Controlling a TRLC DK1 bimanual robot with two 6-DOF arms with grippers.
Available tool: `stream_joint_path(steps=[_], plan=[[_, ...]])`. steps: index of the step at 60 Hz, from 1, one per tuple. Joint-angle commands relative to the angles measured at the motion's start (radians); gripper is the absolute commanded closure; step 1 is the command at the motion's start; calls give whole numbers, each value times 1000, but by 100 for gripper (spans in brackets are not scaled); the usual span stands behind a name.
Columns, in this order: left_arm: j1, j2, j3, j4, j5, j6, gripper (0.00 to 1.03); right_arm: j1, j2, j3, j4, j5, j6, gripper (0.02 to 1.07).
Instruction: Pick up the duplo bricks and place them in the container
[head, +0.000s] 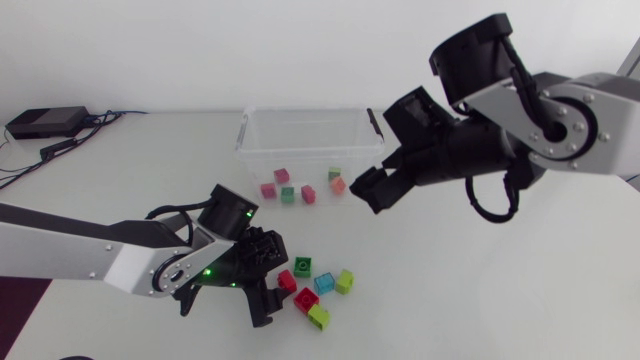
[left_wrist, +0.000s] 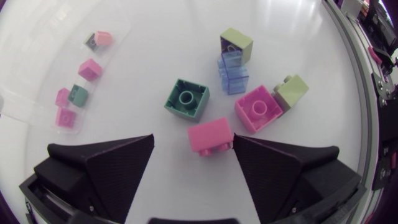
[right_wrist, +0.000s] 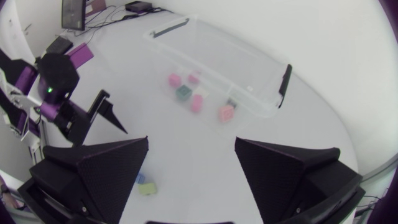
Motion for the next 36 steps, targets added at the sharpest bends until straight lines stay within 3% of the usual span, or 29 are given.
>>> stream_joint_path(steps=[1,10,30,36], plan=[[-10,34,-8,12,-8,-24,31,18,-44,-82,11,-22,-38,7],[-20,51,9,32,-20,-59,67,34,-79,-178,5,-78,-84,7],[-20,-23,-12,40,-25,-58,71,106,105,-293,103,-71,-192,8],[0,-123,2,-32,-25,-47,71,120,150,-287,114,-71,-215,13]])
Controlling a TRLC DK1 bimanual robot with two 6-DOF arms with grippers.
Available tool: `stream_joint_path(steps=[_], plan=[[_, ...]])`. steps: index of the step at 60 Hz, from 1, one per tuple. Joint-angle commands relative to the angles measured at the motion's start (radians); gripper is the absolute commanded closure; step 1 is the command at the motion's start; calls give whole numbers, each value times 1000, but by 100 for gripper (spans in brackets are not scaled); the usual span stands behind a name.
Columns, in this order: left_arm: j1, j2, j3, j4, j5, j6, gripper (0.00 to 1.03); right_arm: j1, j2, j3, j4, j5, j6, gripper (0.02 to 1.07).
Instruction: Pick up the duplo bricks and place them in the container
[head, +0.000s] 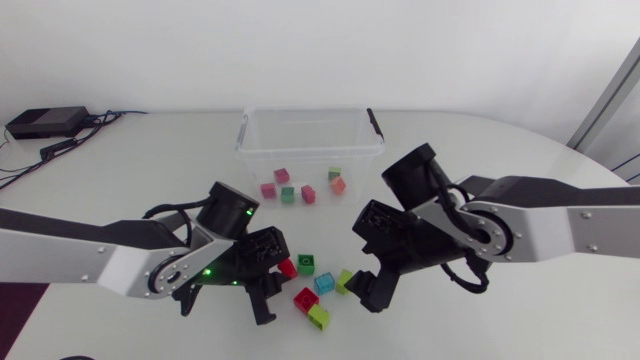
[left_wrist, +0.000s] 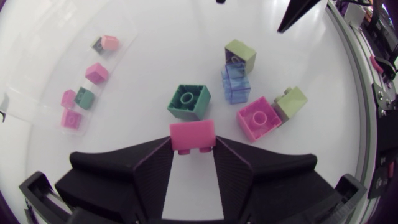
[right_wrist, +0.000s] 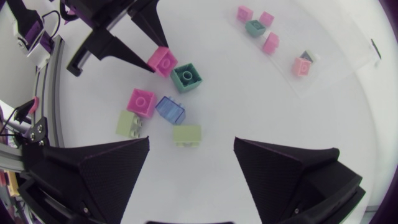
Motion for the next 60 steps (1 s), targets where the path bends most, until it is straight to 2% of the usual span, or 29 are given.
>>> stream_joint_path(steps=[1,6,14,19,22,30,33,38,40,47,55,58,60], plan=[[22,-97,7,-44,-1,-2,71,14,45,-15,16,3,-39,13],[54,-203,54,-127,4,12,71,23,93,-6,18,4,-57,13],[87,-289,119,-190,10,13,71,25,139,-8,46,4,-68,17],[106,-312,163,-200,15,12,71,26,159,-8,62,4,-68,17],[119,-314,197,-200,16,7,71,25,182,-9,84,4,-66,22],[136,-291,252,-159,15,-17,71,31,228,-3,112,3,-66,23],[159,-252,287,-122,15,-34,71,35,240,3,122,3,-65,35],[183,-225,310,-68,15,-54,71,37,243,9,122,3,-66,45],[189,-214,321,-42,13,-67,71,38,243,15,121,4,-66,48],[215,-166,356,16,13,-97,71,38,246,31,119,6,-65,49],[232,-104,386,62,13,-108,71,38,262,38,127,7,-62,68],[234,-82,393,80,13,-113,71,38,263,38,128,6,-60,79],[238,-65,401,93,12,-117,71,38,263,35,128,6,-60,79]])
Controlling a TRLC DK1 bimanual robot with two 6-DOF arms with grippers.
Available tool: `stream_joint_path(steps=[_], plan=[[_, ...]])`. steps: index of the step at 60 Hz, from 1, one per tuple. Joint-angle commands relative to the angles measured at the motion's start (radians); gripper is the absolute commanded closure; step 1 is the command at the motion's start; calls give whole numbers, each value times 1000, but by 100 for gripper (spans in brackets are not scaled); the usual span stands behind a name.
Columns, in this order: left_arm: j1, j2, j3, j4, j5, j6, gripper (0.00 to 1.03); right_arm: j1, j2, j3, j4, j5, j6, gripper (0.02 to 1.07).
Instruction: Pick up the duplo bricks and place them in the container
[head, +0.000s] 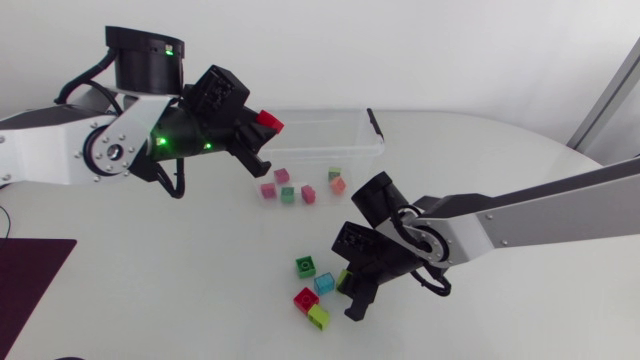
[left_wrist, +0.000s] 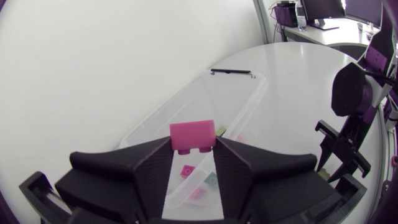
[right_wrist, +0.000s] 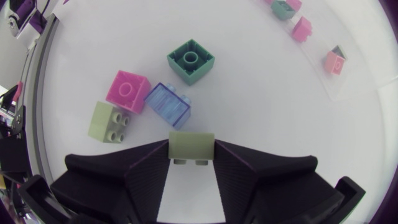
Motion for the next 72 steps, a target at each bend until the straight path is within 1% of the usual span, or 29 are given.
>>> stream_joint_path(steps=[1,9,15,17,19,20,21,23,24,26,31,38,40,43,49,52,55,62,66,72], plan=[[10,63,48,24,2,-33,71,9,19,7,1,3,-9,79],[26,136,96,54,-12,-53,69,7,-20,-8,-19,3,-9,79],[39,190,139,87,-24,-78,69,1,-96,-17,-68,4,-11,79],[49,216,165,90,-26,-88,67,-1,-133,-19,-92,4,-11,79],[56,235,183,92,-26,-96,62,-5,-168,-16,-112,6,-11,79],[64,255,202,92,-26,-104,50,-7,-185,-14,-124,8,-11,79],[64,261,210,92,-26,-105,44,-8,-196,-13,-131,8,-11,79],[67,276,223,94,-24,-107,19,-21,-234,-2,-160,12,-12,79],[67,276,225,95,-24,-107,12,-25,-250,4,-169,12,-12,79],[67,276,222,98,-26,-107,6,-36,-276,18,-192,12,-14,79],[61,251,199,98,-24,-107,5,-65,-319,59,-232,14,-17,79],[53,152,113,98,-13,-104,5,-123,-349,137,-264,12,-20,79],[53,120,85,95,-1,-102,5,-139,-352,164,-267,12,-20,79],[55,41,28,70,48,-93,6,-162,-352,203,-269,11,-19,79],[61,-55,-41,-15,137,-44,6,-197,-333,280,-259,8,-6,79],[61,-85,-74,-48,163,-24,6,-211,-317,314,-247,8,3,79],[55,-117,-120,-83,191,27,6,-220,-297,351,-241,4,12,79],[24,-149,-214,-120,211,123,6,-234,-244,432,-209,3,43,79],[18,-146,-251,-123,232,152,6,-237,-205,478,-183,3,63,79],[-5,-114,-288,-127,232,192,6,-240,-116,567,-161,8,83,79]])
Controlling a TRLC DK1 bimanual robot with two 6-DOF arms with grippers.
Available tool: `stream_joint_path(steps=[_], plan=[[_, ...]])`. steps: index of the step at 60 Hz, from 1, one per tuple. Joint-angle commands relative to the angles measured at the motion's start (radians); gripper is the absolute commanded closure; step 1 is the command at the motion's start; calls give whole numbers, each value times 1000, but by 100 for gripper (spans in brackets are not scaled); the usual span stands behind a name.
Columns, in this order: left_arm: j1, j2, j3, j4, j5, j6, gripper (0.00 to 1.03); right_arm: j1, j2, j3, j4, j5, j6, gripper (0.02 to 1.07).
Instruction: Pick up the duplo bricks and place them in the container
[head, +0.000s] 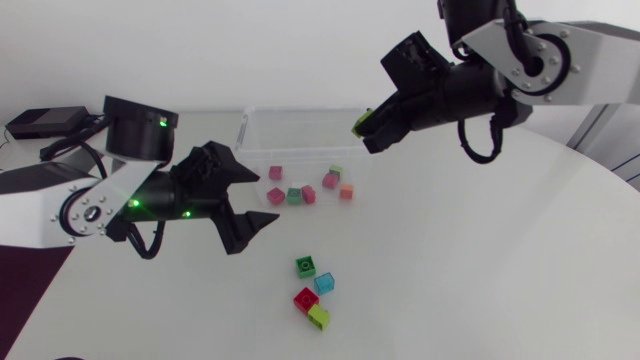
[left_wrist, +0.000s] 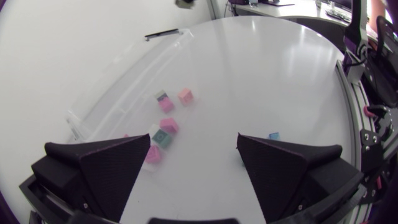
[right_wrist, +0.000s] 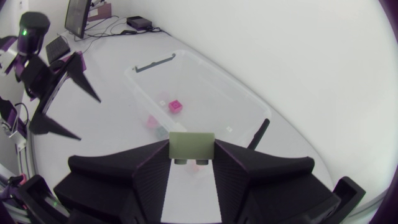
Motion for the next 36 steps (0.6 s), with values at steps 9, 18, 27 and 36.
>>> stream_joint_path(steps=[9,18,27,36], plan=[[-57,109,-65,8,13,94,6,-8,187,167,46,11,57,79],[-102,221,-77,31,7,129,6,-11,314,265,86,32,75,79],[-115,269,-74,60,5,150,6,-18,402,343,92,54,89,59],[-129,287,-63,65,5,153,6,-21,438,378,83,70,92,7]])
